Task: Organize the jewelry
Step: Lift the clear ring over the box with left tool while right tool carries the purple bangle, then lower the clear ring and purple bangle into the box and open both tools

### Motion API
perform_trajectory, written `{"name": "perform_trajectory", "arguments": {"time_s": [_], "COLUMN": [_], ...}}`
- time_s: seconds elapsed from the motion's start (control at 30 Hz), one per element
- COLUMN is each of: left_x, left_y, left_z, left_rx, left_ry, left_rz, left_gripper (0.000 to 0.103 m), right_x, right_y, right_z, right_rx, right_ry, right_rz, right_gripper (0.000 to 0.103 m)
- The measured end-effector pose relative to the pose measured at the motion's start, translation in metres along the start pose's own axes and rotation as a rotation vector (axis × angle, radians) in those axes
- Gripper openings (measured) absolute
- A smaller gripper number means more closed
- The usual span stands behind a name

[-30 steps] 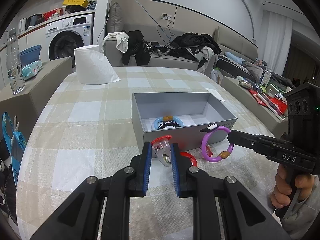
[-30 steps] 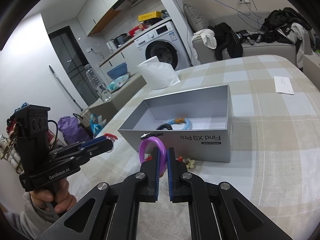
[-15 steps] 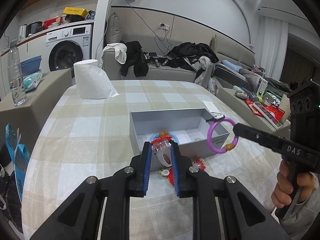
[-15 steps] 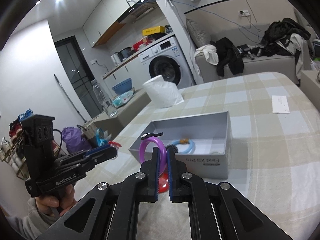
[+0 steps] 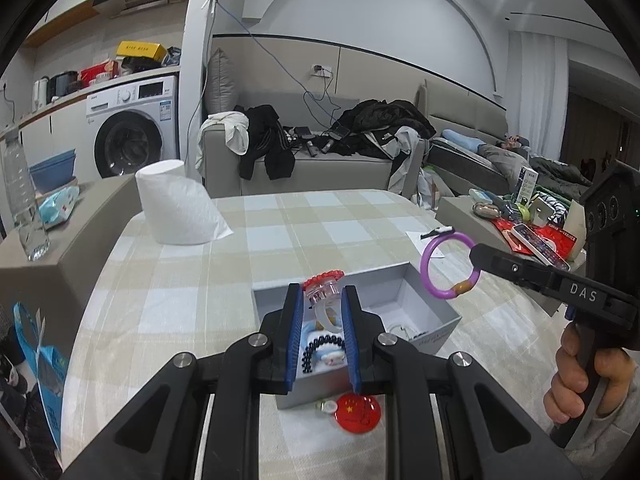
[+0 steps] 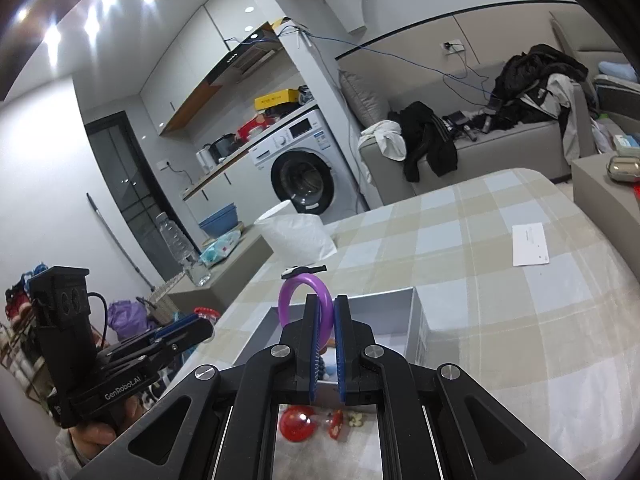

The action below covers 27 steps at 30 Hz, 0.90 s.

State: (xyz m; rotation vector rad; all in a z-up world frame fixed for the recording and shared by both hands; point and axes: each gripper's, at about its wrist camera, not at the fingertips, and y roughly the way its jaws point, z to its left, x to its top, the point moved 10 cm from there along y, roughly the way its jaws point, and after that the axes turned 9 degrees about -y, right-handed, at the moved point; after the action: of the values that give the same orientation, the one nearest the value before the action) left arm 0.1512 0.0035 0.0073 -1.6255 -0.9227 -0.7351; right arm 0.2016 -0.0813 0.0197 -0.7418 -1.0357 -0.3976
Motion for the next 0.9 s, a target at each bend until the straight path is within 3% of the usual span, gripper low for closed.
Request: {"name": "perform_trajectory", "arguments": {"time_s": [0.23,0.57,0.9], "left_x": [-0.001,-0.018,-0.030], "left_y": [0.018,0.040,0.043], "left_z": [0.000,0.008,0.002], "left_rx": [0.018,0.047,0.094], "left_ry": [0.011,-0.012,0.046], "left_rz": [0.000,0.059,0.063], "left_gripper": [0.014,0.014,0.015], "right_x": [-0.001,-0.012,-0.024], "right_y": [0.004,0.016,0.025], "right_z": [-0.004,-0.012,-0.018], "right_rx": [-0.009,-0.046,-0.074], "right_ry": [0.006,0.011,0.005], "right_rz": [0.011,0.050,0.092], "right_gripper": [0.006,0.006,0.006]}}
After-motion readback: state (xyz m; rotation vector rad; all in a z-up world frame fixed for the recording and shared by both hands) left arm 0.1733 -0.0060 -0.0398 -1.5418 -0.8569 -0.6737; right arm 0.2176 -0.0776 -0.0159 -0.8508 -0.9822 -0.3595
